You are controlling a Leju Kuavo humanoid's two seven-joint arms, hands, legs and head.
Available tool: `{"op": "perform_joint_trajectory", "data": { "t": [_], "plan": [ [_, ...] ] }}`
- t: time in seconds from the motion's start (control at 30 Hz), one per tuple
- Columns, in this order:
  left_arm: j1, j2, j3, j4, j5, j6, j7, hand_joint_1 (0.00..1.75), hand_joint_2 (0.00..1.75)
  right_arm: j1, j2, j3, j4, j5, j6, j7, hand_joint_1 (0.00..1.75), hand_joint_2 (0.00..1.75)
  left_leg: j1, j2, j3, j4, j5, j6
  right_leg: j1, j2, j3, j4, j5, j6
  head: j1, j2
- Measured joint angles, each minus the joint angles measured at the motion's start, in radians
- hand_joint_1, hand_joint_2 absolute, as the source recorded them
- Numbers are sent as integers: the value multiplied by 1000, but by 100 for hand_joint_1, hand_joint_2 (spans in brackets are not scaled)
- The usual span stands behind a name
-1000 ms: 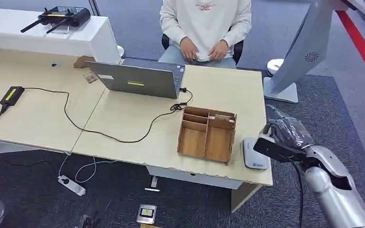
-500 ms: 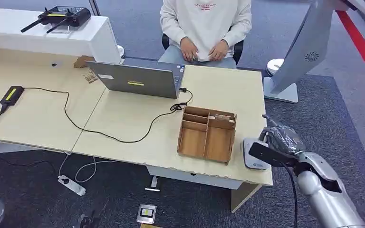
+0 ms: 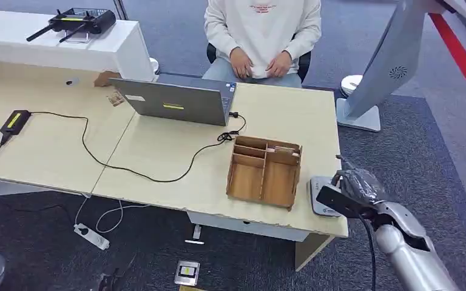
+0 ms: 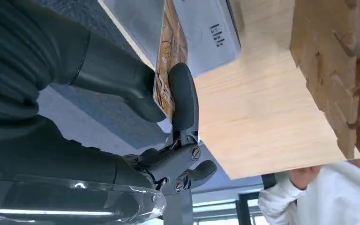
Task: Pass the card to the sensor for recognition and then transmit it.
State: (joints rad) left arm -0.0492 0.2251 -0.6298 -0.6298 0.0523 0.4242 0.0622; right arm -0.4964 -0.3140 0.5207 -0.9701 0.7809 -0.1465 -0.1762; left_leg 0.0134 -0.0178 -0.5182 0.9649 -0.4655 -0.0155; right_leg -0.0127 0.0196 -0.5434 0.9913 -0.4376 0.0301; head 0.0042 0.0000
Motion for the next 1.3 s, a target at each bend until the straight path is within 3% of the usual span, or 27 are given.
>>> {"op": "perform_joint_trajectory", "data": {
  "t": [0.33, 0.77, 1.3],
  "plan": [
    [15, 30, -47, -74, -29, 63, 90, 0, 0, 32, -34, 2, 11, -29, -26, 30, 175, 175, 0, 1, 1, 0, 0, 0, 0, 0, 0, 0, 0, 0, 0, 0],
    [12, 32, -77, -80, -65, 51, 74, 0, 0, 98, -83, -39, 11, -41, -61, 47, 175, 175, 0, 1, 3, 0, 0, 0, 0, 1, 2, 0, 0, 0, 0, 0],
    [10, 32, -88, -74, -75, 46, 63, 0, 0, 106, -93, -51, 2, -41, -62, 48, 175, 175, 0, 1, 3, 0, 0, 0, 0, 1, 2, 0, 0, 0, 0, 0]
  ]
}}
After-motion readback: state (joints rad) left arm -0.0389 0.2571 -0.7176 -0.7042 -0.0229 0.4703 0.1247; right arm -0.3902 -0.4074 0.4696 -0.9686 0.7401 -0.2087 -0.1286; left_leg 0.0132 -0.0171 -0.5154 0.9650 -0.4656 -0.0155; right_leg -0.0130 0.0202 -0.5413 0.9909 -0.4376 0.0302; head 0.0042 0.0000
